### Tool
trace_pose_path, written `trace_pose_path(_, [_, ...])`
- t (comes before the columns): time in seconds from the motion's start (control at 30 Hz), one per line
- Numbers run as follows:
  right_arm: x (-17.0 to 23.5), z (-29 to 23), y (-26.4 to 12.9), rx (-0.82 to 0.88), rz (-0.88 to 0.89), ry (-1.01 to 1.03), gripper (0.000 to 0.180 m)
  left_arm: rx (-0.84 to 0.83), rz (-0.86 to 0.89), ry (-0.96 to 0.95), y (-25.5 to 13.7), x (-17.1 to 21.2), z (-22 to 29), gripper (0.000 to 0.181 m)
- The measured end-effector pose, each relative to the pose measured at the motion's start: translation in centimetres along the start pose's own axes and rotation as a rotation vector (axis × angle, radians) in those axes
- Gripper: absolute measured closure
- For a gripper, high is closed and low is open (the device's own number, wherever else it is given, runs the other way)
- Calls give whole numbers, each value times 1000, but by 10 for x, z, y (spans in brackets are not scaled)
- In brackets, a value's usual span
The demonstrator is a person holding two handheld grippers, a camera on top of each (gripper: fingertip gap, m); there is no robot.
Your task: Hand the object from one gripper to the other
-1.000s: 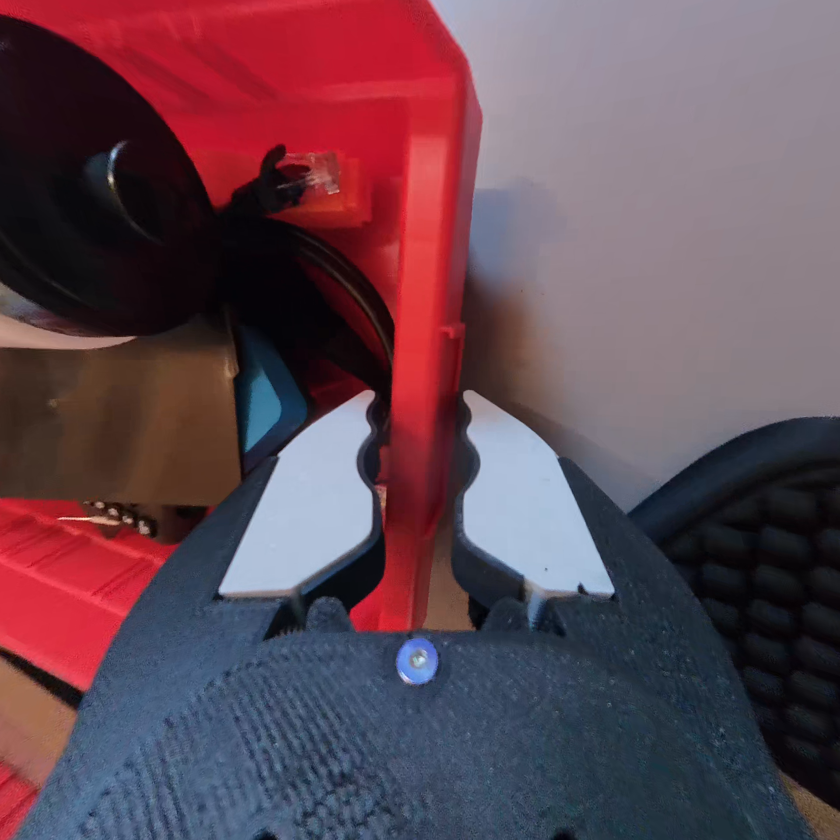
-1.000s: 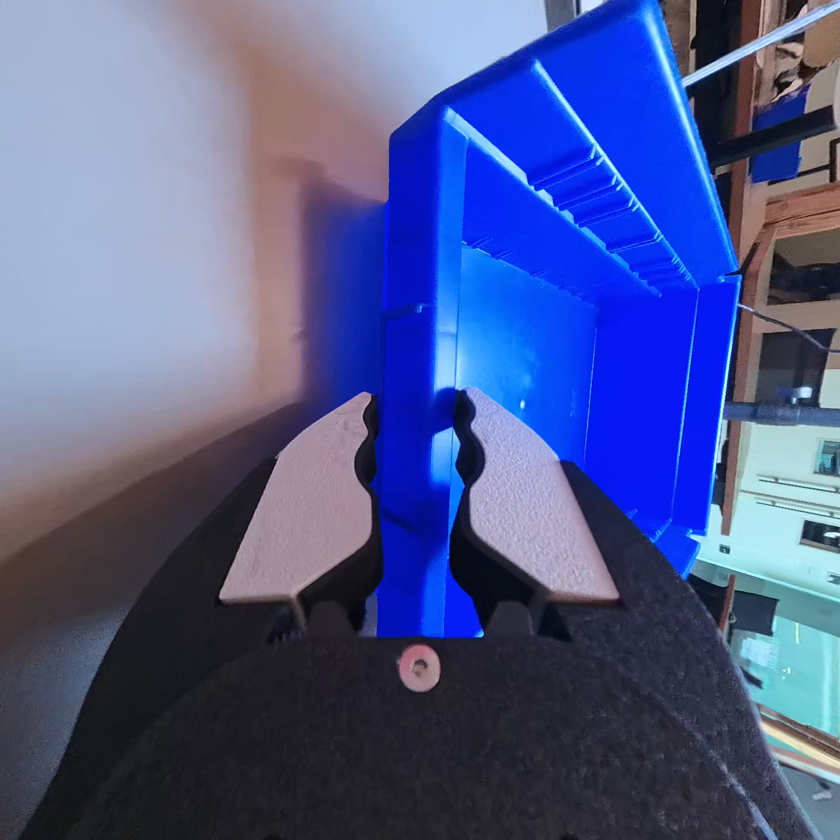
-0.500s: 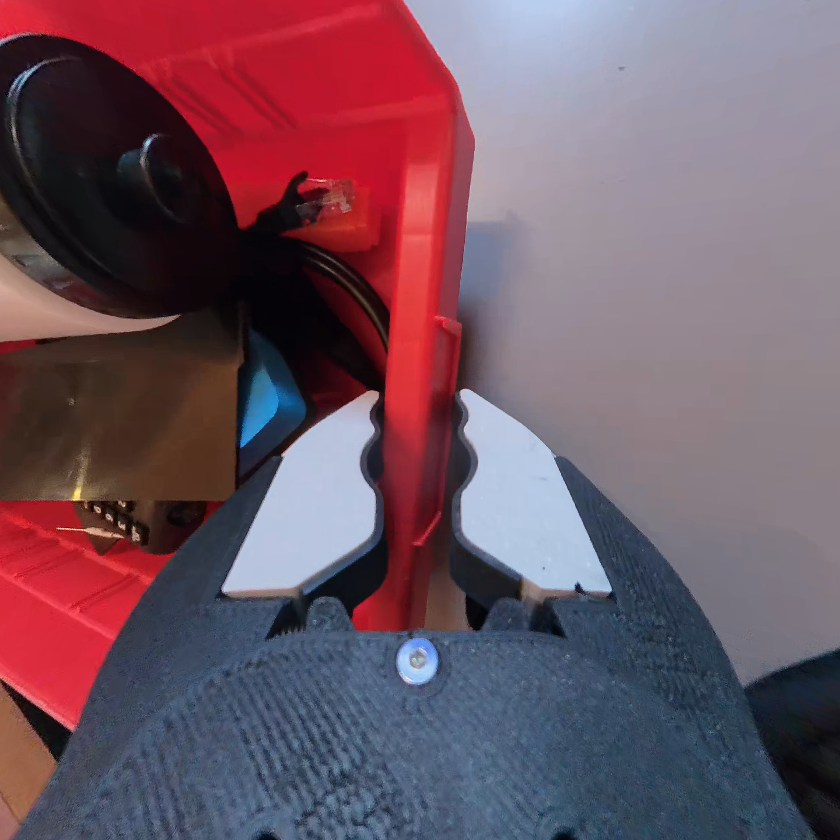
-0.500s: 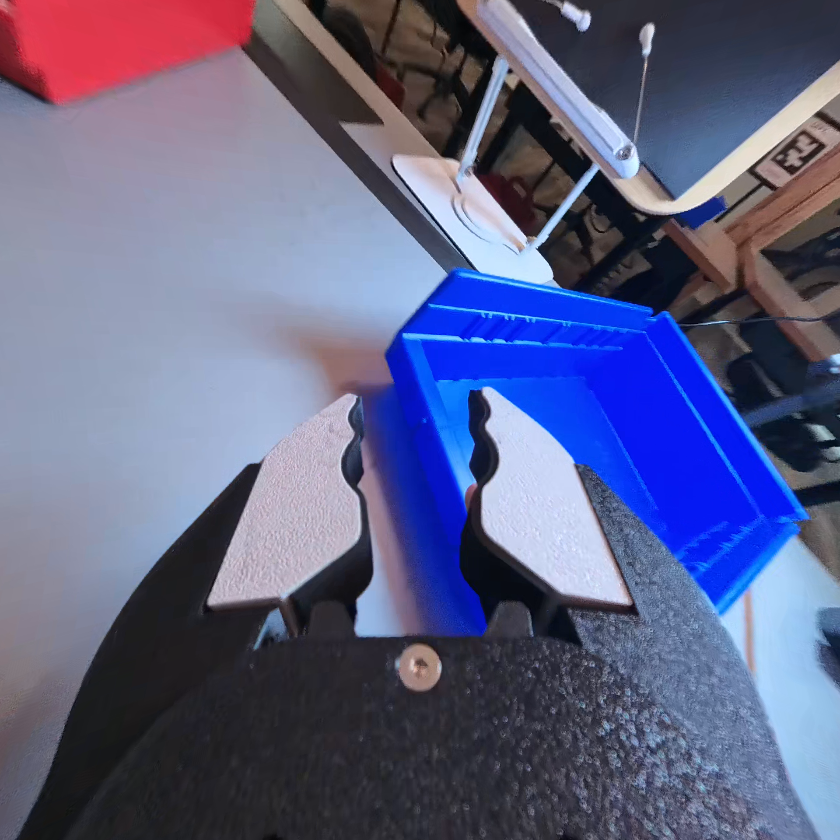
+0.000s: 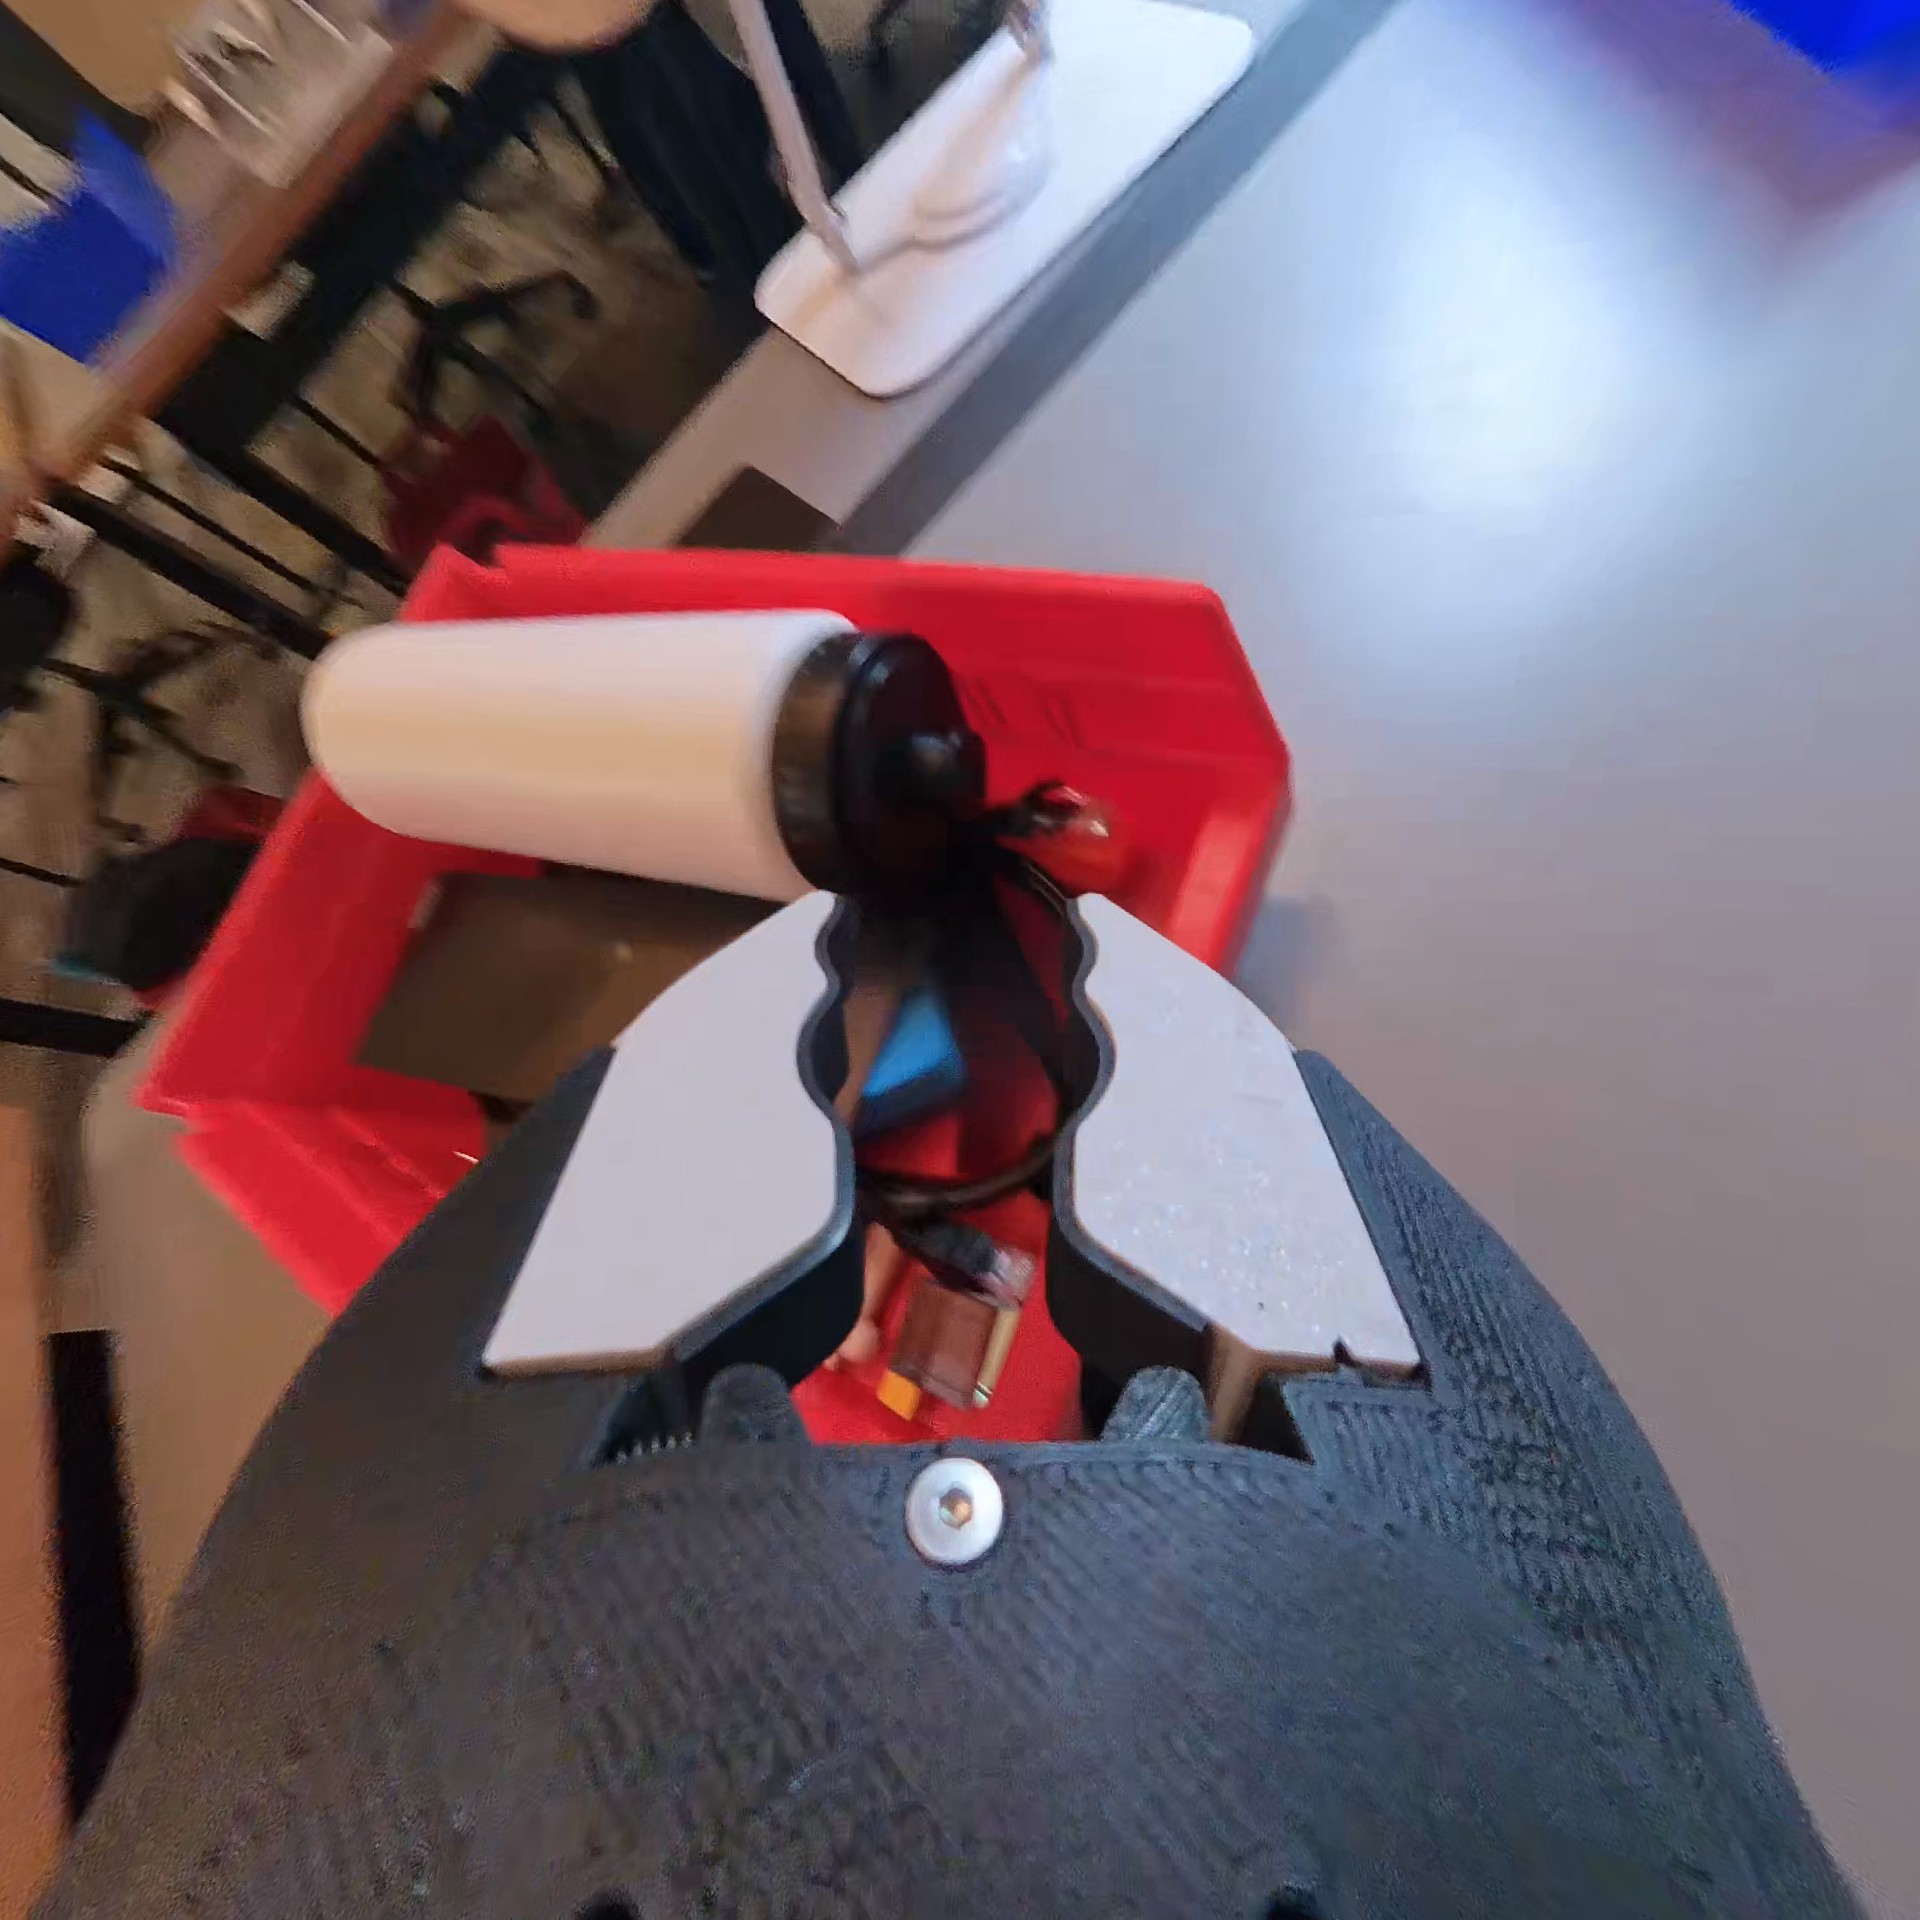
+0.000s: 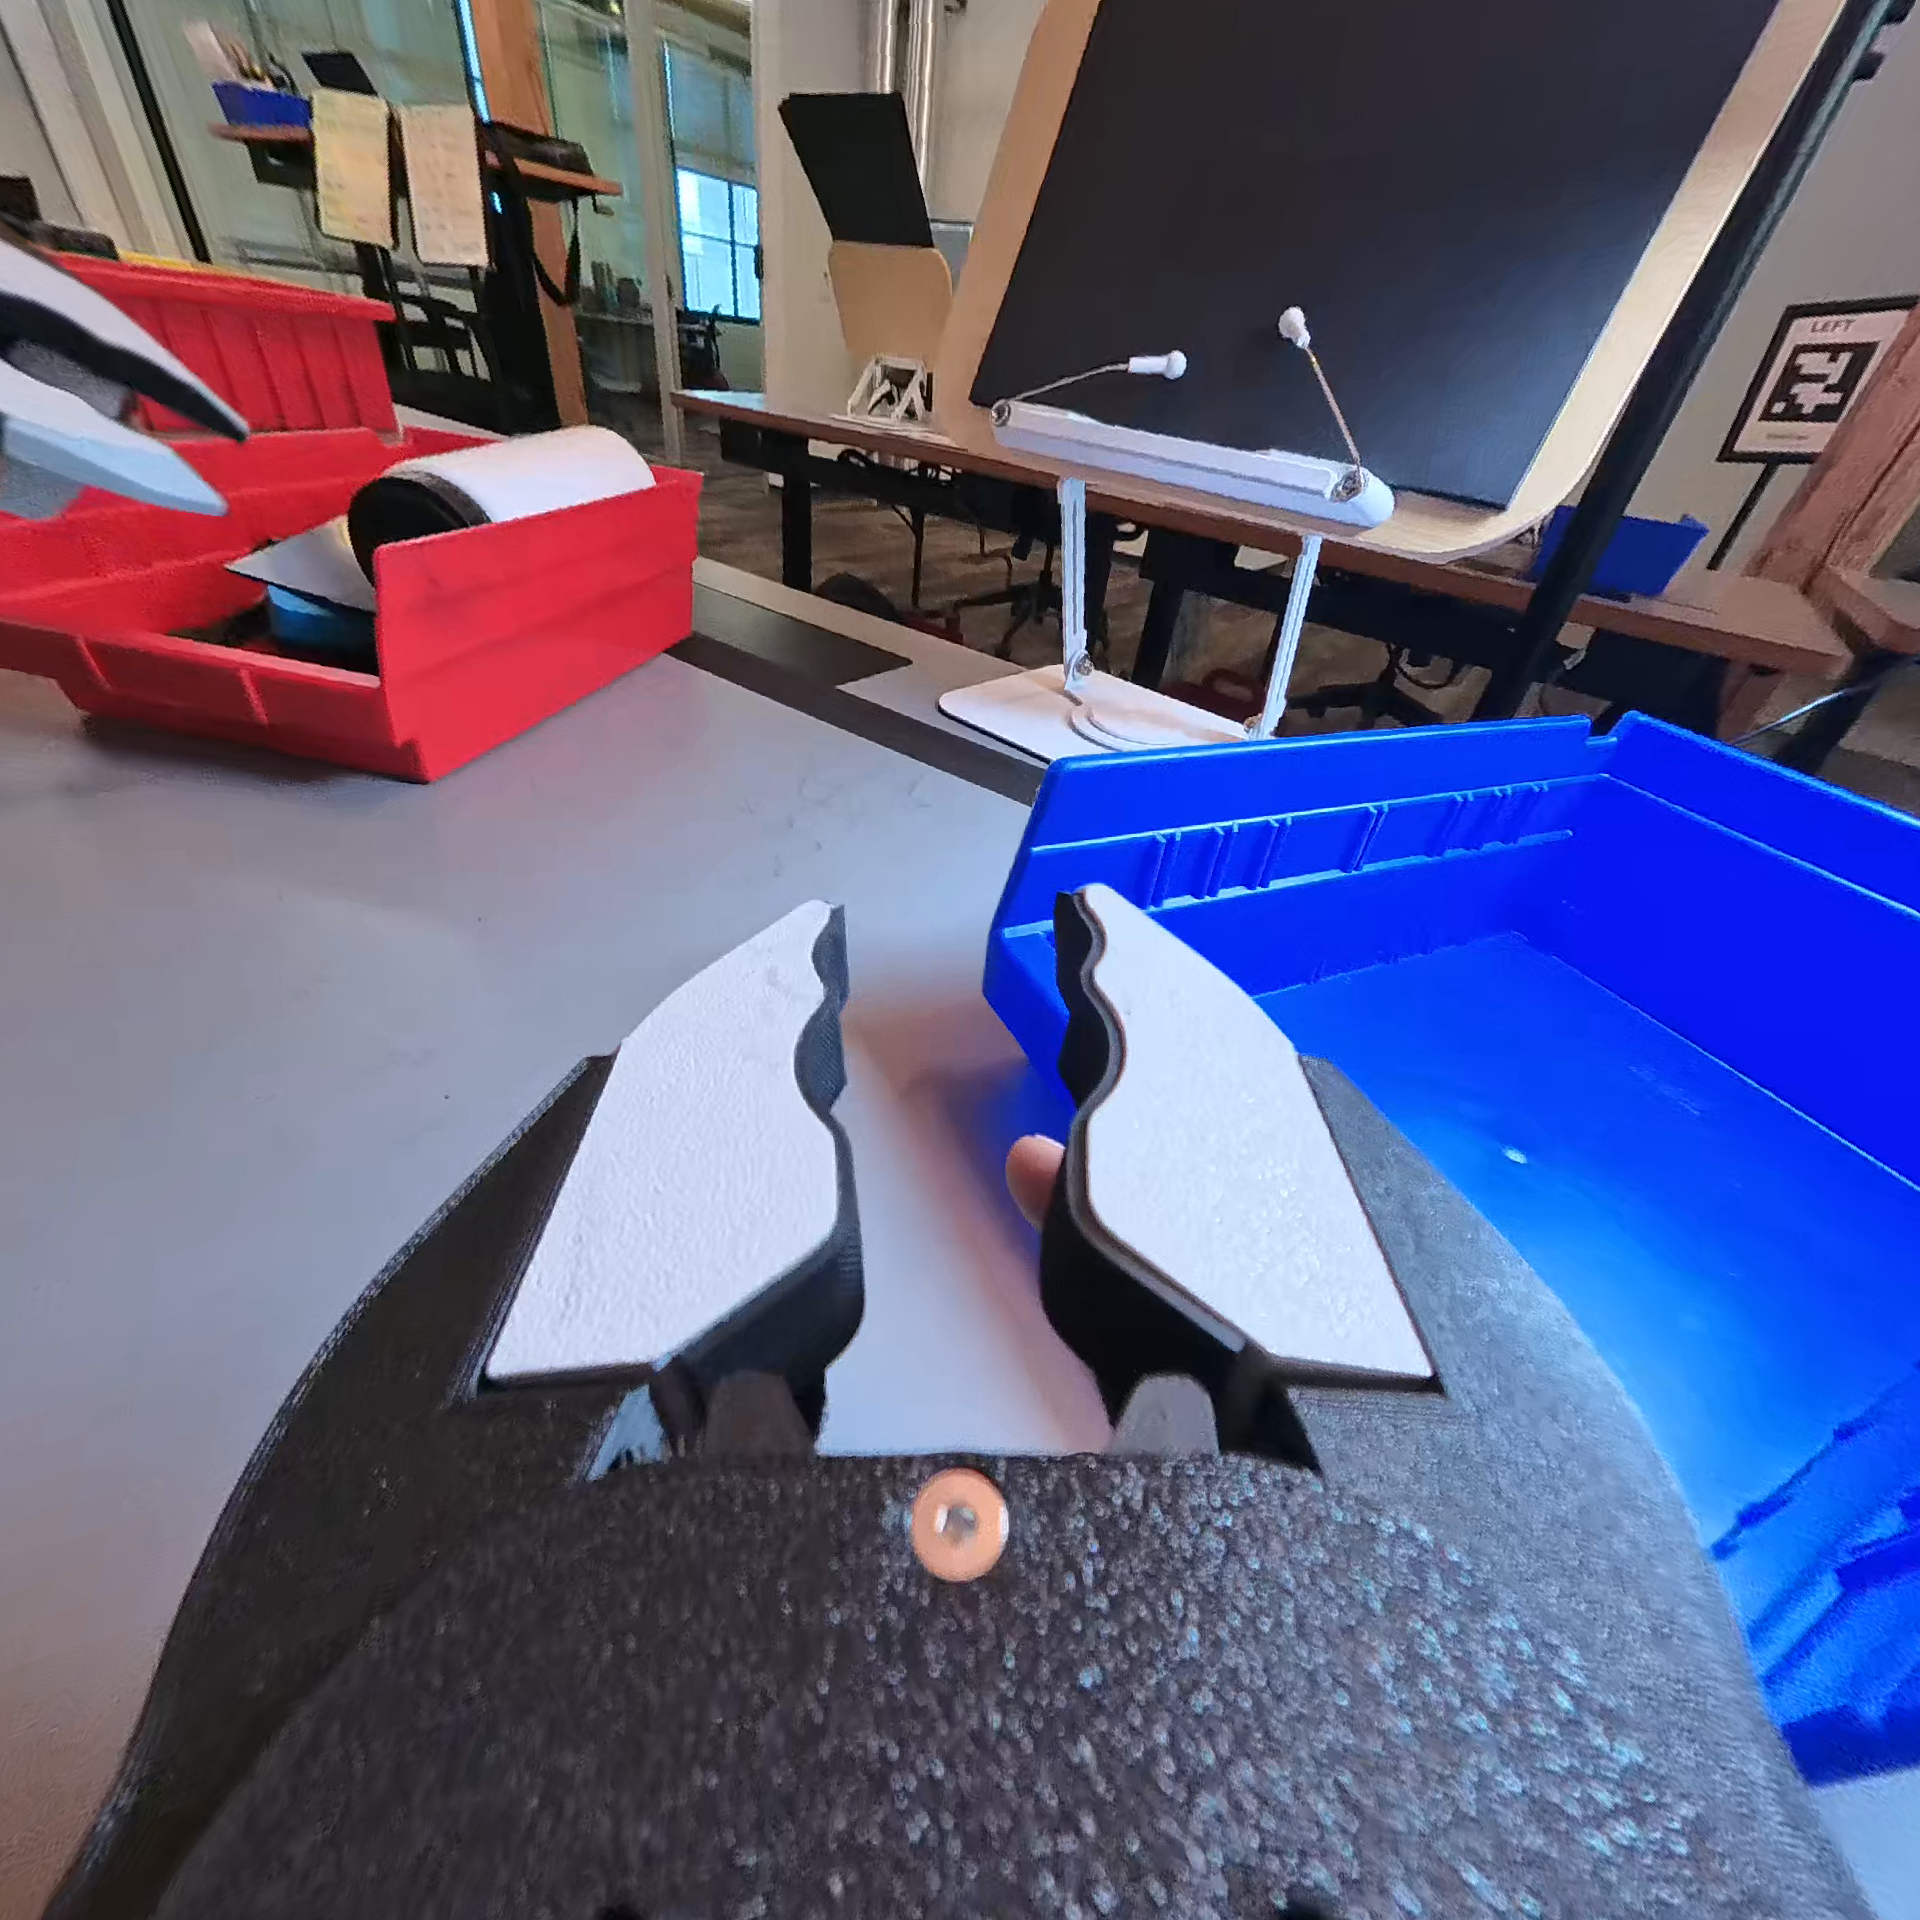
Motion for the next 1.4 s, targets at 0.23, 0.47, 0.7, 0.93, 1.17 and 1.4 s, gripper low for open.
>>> trace_pose_path(0.23, [3, -5, -7, 14, 9, -61, 146, -340, -101, 313, 54, -12, -7, 116])
trace_pose_path(0.47, [5, -5, -6, -10, 4, -28, 151, -485, -169, 438, 78, -16, -22, 99])
trace_pose_path(0.7, [6, -7, -8, -17, 1, -20, 153, -533, -195, 519, 88, -18, -23, 96])
trace_pose_path(0.93, [8, -9, -8, -19, -12, -30, 155, -555, -172, 525, 86, -21, -25, 104])
trace_pose_path(1.17, [9, -10, -7, -25, -17, -26, 156, -587, -64, 493, 42, -42, -36, 105])
trace_pose_path(1.4, [-10, -25, -10, -68, 25, -83, 154, -361, 312, 168, -56, -104, -28, 107])
Point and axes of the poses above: each gripper's, where its closed fingertips meet, y out along the fingers, x out of its underside, z = x × y across the jaws, the point moved 2 cm from there along -y, back along the fingers, and after that the axes turned 9 degrees about -z, right-handed, at the moved point
